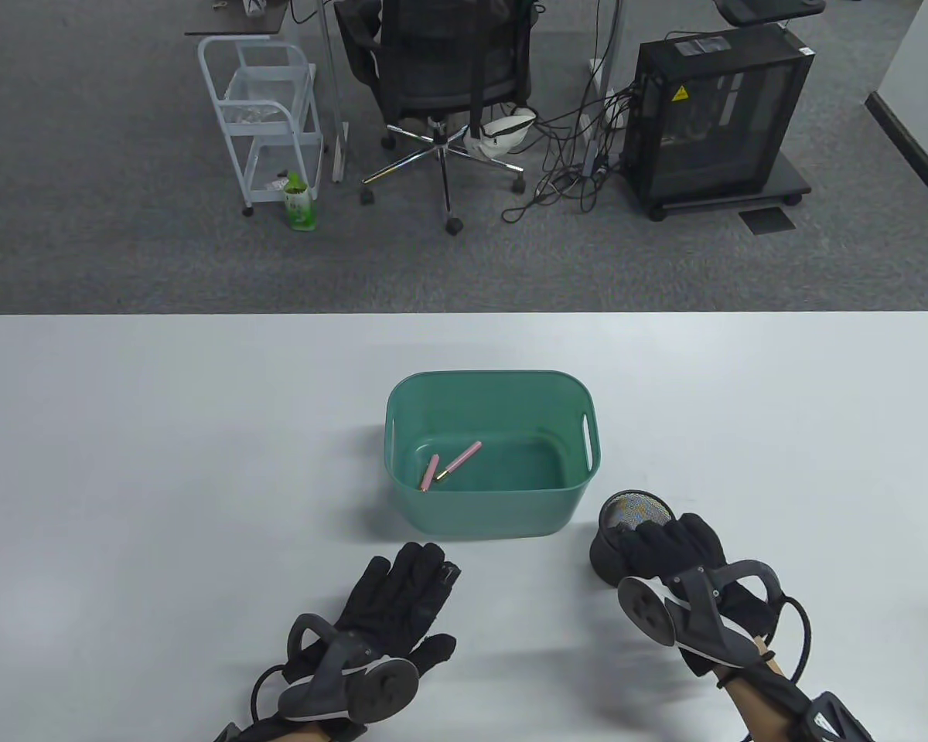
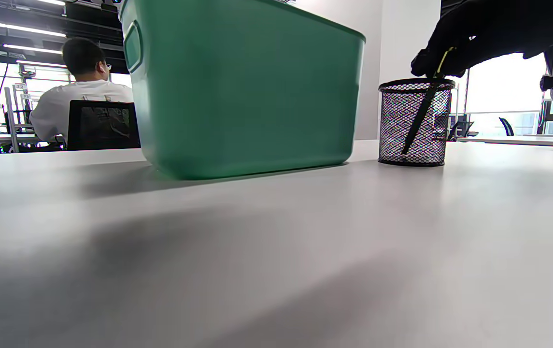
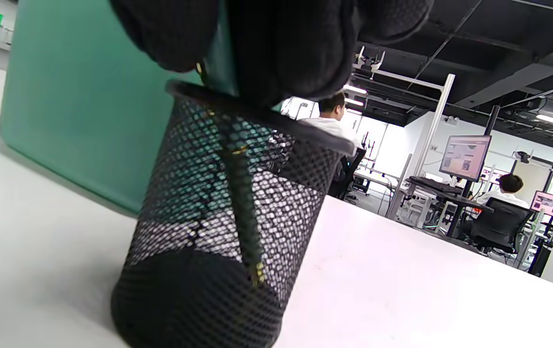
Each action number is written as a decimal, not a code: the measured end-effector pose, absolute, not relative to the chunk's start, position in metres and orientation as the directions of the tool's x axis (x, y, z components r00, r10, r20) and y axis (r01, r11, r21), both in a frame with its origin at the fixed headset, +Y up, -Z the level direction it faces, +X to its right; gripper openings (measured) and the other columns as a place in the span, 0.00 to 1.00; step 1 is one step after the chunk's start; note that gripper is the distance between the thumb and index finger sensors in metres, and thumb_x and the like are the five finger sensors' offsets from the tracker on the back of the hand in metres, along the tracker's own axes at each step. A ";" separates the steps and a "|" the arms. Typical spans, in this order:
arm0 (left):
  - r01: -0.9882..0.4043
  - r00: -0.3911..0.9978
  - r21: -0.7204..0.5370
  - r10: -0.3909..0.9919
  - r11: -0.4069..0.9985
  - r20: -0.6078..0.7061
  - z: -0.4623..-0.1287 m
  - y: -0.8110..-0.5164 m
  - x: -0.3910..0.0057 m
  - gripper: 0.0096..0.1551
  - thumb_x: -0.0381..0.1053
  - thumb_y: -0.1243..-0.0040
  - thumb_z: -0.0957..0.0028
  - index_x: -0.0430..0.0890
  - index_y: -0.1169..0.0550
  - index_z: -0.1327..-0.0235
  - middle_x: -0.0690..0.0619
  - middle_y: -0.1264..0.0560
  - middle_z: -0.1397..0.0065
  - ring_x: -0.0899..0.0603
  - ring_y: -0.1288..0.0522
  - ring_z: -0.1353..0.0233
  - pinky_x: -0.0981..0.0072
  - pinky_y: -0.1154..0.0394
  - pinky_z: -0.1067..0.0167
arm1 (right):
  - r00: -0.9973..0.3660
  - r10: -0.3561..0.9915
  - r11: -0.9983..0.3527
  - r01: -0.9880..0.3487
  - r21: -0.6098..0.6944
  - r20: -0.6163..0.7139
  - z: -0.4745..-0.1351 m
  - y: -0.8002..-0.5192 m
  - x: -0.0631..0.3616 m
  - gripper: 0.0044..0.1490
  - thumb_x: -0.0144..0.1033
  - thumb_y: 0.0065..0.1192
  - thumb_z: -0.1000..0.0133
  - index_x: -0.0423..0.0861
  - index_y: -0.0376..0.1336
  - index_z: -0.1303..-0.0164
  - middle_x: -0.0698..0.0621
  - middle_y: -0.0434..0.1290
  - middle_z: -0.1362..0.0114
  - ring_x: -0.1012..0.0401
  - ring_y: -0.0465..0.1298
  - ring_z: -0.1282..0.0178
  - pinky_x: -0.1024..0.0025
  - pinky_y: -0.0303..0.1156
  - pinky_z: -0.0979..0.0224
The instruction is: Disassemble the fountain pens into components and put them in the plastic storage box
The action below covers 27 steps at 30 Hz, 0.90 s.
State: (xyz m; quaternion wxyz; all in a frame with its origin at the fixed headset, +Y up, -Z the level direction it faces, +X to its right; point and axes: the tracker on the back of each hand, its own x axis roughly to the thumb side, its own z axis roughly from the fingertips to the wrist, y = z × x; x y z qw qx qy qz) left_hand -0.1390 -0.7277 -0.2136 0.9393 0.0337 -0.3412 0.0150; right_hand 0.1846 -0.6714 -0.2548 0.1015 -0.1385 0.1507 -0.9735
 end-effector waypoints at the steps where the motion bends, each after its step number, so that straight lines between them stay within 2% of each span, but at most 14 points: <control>1: -0.051 0.767 0.053 0.005 0.997 0.642 -0.214 -0.728 -0.139 0.46 0.65 0.70 0.29 0.42 0.56 0.05 0.41 0.57 0.04 0.34 0.58 0.08 0.40 0.60 0.15 | -0.942 -0.237 -0.933 0.152 -0.326 0.238 -0.254 -0.671 0.185 0.25 0.47 0.63 0.44 0.57 0.74 0.37 0.55 0.81 0.37 0.64 0.80 0.44 0.56 0.66 0.22; 7: -0.050 0.766 0.054 0.003 0.997 0.643 -0.213 -0.728 -0.139 0.46 0.65 0.70 0.29 0.42 0.57 0.05 0.41 0.57 0.04 0.34 0.58 0.09 0.40 0.60 0.15 | -0.964 -0.154 -0.915 0.057 -0.399 0.215 -0.241 -0.653 0.199 0.26 0.47 0.63 0.44 0.56 0.72 0.36 0.53 0.79 0.37 0.64 0.80 0.45 0.56 0.68 0.24; 12: -0.048 0.767 0.051 0.003 0.998 0.642 -0.214 -0.728 -0.139 0.46 0.65 0.70 0.29 0.42 0.57 0.05 0.41 0.57 0.04 0.34 0.58 0.08 0.40 0.60 0.15 | -0.971 0.013 -0.865 -0.131 -0.485 0.239 -0.225 -0.629 0.210 0.25 0.46 0.63 0.44 0.56 0.71 0.36 0.53 0.79 0.36 0.63 0.80 0.44 0.55 0.68 0.24; 16: -0.046 0.767 0.048 0.004 0.998 0.642 -0.214 -0.728 -0.139 0.46 0.65 0.70 0.29 0.42 0.57 0.05 0.41 0.57 0.04 0.34 0.58 0.08 0.40 0.60 0.15 | -0.935 0.143 -0.795 -0.303 -0.526 0.323 -0.214 -0.612 0.213 0.24 0.46 0.63 0.43 0.56 0.71 0.36 0.53 0.78 0.35 0.63 0.80 0.43 0.55 0.67 0.24; 19: -0.044 0.766 0.047 0.003 0.998 0.643 -0.214 -0.728 -0.138 0.46 0.65 0.70 0.29 0.42 0.57 0.05 0.41 0.57 0.04 0.34 0.58 0.08 0.40 0.60 0.15 | -0.863 0.238 -0.727 -0.463 -0.507 0.446 -0.209 -0.602 0.208 0.24 0.46 0.63 0.43 0.57 0.71 0.36 0.53 0.78 0.35 0.63 0.80 0.42 0.55 0.67 0.24; 27: -0.044 0.767 0.047 0.004 0.998 0.642 -0.214 -0.728 -0.139 0.46 0.65 0.70 0.29 0.42 0.57 0.05 0.41 0.58 0.04 0.34 0.58 0.09 0.40 0.60 0.15 | -0.652 0.416 -0.584 -0.726 -0.363 0.634 -0.211 -0.589 0.178 0.23 0.45 0.63 0.42 0.57 0.70 0.36 0.53 0.78 0.33 0.63 0.80 0.41 0.55 0.67 0.23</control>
